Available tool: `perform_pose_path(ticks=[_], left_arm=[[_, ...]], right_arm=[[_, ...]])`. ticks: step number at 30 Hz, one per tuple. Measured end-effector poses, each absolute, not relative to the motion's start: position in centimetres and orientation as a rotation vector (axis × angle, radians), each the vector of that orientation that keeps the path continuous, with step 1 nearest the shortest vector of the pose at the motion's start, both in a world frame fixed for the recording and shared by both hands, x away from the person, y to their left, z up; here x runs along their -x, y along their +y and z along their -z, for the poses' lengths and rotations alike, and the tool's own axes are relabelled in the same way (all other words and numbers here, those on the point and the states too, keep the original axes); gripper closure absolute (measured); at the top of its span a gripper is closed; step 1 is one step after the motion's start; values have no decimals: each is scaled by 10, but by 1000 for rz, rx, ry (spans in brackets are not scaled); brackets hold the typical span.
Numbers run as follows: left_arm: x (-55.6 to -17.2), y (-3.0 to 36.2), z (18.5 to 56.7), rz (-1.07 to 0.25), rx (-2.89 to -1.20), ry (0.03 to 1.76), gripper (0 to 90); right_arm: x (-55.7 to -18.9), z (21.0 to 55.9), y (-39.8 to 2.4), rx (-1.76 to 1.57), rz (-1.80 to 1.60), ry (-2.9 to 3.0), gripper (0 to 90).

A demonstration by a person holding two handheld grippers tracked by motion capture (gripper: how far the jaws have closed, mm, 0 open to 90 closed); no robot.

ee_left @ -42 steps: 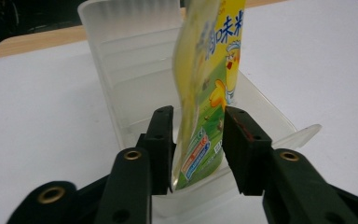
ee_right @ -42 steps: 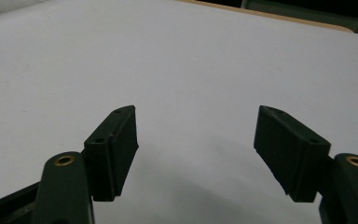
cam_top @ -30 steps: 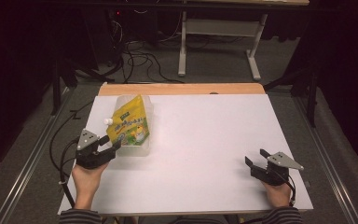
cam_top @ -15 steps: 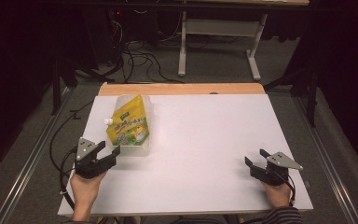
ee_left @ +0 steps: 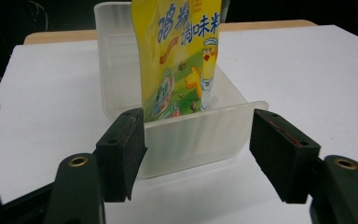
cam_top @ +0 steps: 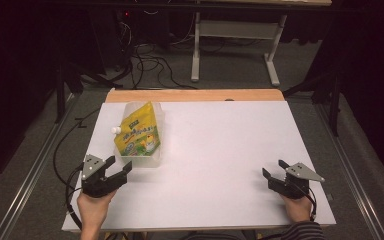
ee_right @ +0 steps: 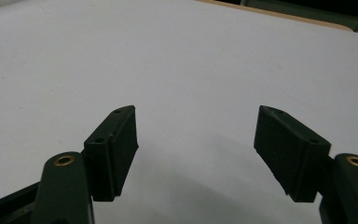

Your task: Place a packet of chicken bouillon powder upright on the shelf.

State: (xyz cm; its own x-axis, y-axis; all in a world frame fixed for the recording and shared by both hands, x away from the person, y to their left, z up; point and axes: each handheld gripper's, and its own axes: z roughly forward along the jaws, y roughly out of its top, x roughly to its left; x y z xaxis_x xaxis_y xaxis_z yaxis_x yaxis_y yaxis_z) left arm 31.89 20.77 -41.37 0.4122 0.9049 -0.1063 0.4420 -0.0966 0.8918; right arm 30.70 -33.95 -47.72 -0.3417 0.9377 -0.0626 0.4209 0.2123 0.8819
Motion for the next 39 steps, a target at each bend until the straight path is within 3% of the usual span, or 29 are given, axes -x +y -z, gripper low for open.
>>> perform_pose_path(ticks=[39], left_arm=[[-307,156,407,-562,-1794,1019,335]], right_arm=[[-306,477,-340,-1249,-1080,1864,309]])
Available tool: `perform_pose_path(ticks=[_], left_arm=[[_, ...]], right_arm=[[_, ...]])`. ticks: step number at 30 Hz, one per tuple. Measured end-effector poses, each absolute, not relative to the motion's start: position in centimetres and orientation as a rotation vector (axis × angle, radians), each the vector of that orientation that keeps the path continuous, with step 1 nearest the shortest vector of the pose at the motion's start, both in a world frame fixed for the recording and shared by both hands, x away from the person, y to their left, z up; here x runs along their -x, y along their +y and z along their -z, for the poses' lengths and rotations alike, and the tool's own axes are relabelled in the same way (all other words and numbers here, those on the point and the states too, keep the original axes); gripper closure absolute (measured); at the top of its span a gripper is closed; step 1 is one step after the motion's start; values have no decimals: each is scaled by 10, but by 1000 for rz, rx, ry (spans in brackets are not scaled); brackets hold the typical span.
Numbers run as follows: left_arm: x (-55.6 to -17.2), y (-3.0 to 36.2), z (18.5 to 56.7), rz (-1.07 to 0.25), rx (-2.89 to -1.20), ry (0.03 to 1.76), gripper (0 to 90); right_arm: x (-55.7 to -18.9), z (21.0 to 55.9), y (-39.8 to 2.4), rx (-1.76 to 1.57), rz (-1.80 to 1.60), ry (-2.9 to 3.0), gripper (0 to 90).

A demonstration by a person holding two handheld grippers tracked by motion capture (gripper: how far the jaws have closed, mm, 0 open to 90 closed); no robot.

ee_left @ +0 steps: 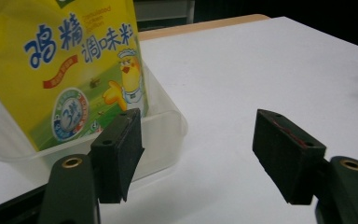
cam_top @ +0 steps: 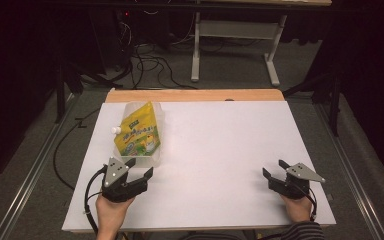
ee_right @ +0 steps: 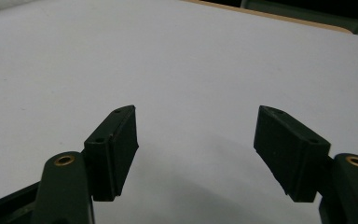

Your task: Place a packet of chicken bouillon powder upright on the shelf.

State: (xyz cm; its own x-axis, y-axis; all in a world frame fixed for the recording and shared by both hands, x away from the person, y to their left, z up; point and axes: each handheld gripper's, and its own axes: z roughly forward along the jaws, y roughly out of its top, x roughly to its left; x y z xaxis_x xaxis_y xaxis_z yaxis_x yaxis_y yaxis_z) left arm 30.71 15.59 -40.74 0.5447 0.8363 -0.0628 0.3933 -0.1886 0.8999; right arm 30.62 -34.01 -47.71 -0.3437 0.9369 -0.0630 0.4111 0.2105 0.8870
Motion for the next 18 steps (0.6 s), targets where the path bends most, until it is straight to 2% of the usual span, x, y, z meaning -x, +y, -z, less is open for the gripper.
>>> perform_pose_path(ticks=[18], left_arm=[[-319,127,410,-488,-1856,954,318]], right_arm=[[-306,477,-341,-1250,-1084,1863,309]])
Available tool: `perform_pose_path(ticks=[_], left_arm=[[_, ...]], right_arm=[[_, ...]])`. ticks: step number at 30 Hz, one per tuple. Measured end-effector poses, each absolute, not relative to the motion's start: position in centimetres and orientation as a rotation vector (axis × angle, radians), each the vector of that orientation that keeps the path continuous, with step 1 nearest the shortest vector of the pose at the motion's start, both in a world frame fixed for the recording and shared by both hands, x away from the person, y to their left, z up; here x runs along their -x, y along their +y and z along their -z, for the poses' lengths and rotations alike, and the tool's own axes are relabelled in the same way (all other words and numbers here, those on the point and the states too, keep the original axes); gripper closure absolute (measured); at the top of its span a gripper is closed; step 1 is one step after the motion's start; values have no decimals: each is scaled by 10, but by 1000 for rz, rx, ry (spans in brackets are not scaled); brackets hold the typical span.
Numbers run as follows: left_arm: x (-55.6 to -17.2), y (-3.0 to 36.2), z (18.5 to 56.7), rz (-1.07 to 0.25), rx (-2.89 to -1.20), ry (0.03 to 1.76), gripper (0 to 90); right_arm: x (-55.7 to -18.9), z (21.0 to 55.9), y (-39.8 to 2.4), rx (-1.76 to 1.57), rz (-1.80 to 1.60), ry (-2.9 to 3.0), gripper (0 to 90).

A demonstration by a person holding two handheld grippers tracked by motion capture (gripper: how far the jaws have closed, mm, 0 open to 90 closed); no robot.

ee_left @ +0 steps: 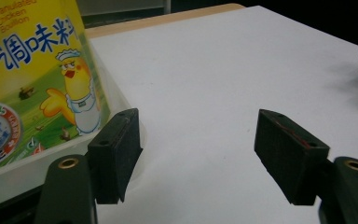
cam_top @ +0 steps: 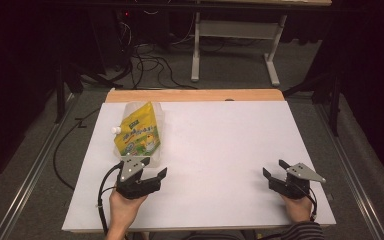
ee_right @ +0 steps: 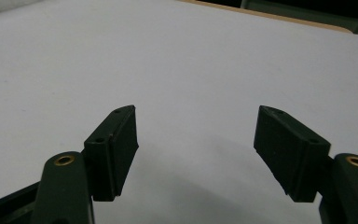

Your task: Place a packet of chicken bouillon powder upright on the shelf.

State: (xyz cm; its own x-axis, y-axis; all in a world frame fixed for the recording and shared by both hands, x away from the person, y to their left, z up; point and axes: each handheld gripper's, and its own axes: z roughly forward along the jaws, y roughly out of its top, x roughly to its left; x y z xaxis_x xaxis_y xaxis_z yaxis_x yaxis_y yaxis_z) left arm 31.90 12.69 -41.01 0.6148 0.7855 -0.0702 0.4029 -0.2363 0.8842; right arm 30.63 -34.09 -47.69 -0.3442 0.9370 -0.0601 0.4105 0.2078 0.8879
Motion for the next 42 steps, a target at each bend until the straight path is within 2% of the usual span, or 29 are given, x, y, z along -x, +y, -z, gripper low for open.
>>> perform_pose_path(ticks=[42], left_arm=[[-341,73,436,-357,-1910,906,312]], right_arm=[[-306,477,-340,-1250,-1082,1860,309]])
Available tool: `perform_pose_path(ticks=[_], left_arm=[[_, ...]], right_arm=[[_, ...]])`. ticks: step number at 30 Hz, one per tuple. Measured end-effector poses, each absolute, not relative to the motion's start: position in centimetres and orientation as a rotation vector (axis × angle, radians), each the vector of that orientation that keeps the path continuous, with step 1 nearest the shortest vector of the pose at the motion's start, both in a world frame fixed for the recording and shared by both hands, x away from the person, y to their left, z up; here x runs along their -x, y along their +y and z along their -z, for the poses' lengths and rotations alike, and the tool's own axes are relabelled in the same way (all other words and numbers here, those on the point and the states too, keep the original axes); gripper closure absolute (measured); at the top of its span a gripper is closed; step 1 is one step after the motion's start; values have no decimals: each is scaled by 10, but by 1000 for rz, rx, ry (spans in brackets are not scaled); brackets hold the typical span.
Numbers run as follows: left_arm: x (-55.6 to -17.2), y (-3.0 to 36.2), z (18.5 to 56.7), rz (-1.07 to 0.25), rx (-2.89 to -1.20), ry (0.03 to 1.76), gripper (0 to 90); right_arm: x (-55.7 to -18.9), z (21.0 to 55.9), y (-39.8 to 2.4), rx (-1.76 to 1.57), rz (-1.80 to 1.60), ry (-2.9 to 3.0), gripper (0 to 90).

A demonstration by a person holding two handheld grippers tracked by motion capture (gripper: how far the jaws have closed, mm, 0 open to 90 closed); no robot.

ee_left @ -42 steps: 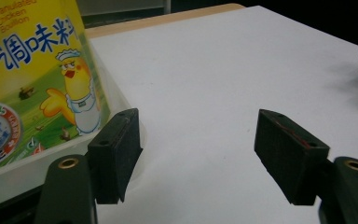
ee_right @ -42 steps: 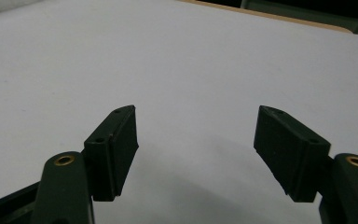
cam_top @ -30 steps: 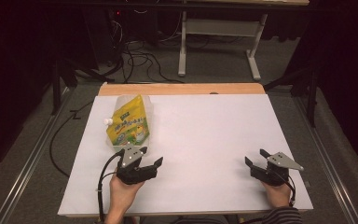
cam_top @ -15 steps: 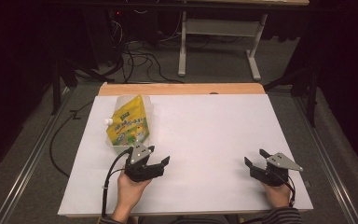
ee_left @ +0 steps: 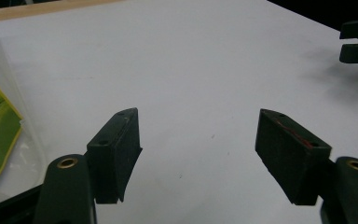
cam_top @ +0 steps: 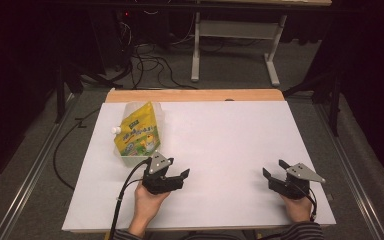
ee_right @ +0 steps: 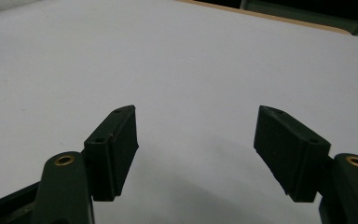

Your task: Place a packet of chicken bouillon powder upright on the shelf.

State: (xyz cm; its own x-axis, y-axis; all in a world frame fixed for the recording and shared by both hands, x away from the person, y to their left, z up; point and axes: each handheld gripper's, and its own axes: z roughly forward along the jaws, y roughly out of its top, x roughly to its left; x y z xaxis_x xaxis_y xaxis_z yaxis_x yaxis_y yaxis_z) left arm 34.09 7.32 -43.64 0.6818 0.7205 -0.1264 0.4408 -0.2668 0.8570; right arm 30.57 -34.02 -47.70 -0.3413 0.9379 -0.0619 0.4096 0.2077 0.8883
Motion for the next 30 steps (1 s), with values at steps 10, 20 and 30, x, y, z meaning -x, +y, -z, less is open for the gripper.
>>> perform_pose_path(ticks=[10,20,30], left_arm=[[-348,65,443,-360,-1928,916,309],[-355,61,448,-380,-1931,924,310],[-360,59,453,-409,-1939,940,310]], right_arm=[[-306,477,-340,-1246,-1086,1863,309],[-306,477,-341,-1249,-1087,1865,309],[-306,477,-341,-1256,-1090,1867,309]])
